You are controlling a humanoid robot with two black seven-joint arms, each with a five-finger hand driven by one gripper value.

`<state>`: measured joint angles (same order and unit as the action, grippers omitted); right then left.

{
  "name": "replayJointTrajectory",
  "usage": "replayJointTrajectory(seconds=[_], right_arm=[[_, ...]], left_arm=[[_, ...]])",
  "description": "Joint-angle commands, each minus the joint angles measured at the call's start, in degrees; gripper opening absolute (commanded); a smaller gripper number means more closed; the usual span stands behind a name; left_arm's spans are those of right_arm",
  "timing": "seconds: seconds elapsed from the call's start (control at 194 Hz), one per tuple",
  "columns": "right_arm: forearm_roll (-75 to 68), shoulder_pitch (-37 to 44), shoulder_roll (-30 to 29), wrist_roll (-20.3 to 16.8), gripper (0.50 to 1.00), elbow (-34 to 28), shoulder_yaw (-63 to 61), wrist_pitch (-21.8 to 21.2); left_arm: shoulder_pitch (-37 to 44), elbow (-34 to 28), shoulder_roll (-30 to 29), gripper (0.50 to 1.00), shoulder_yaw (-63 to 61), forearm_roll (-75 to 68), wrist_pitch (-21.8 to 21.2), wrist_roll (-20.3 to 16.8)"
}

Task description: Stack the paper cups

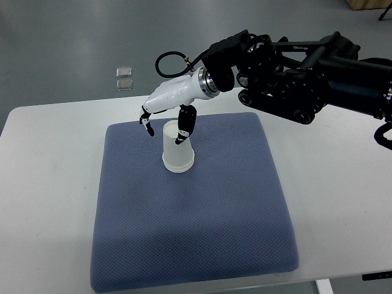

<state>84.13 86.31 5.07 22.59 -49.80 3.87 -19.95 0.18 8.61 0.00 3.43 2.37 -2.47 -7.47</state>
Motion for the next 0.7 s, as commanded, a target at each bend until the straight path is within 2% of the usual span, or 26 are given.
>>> replayJointTrajectory(seconds=[0.0, 0.176, 0.3, 0.486, 0.693], right_arm=[[-0.28, 0.09, 0.02, 0.09, 0.887, 0.23, 0.00, 0.61], [-1.24, -0.09, 0.64, 0.09, 0.897, 4.27, -2.37, 2.37], [-2.30, -2.02, 1.43, 0.09, 0.897, 6.91, -6.50, 2.02], [-3.09, -5.01, 5.74, 0.09, 0.899, 9.20, -12.92, 1.58], [-15.12, -9.49, 8.81, 0.09, 0.899, 13.85, -16.26, 2.98]], left_arm=[[0.00, 0.00, 0.00, 1.000, 0.00, 0.00, 0.01, 0.00], [0.00, 0.00, 0.00, 1.000, 0.00, 0.00, 0.01, 0.00], [0.00, 0.00, 0.00, 1.000, 0.00, 0.00, 0.01, 0.00], [0.00, 0.00, 0.00, 1.000, 0.00, 0.00, 0.01, 0.00], [0.00, 0.00, 0.00, 1.000, 0.00, 0.00, 0.01, 0.00]])
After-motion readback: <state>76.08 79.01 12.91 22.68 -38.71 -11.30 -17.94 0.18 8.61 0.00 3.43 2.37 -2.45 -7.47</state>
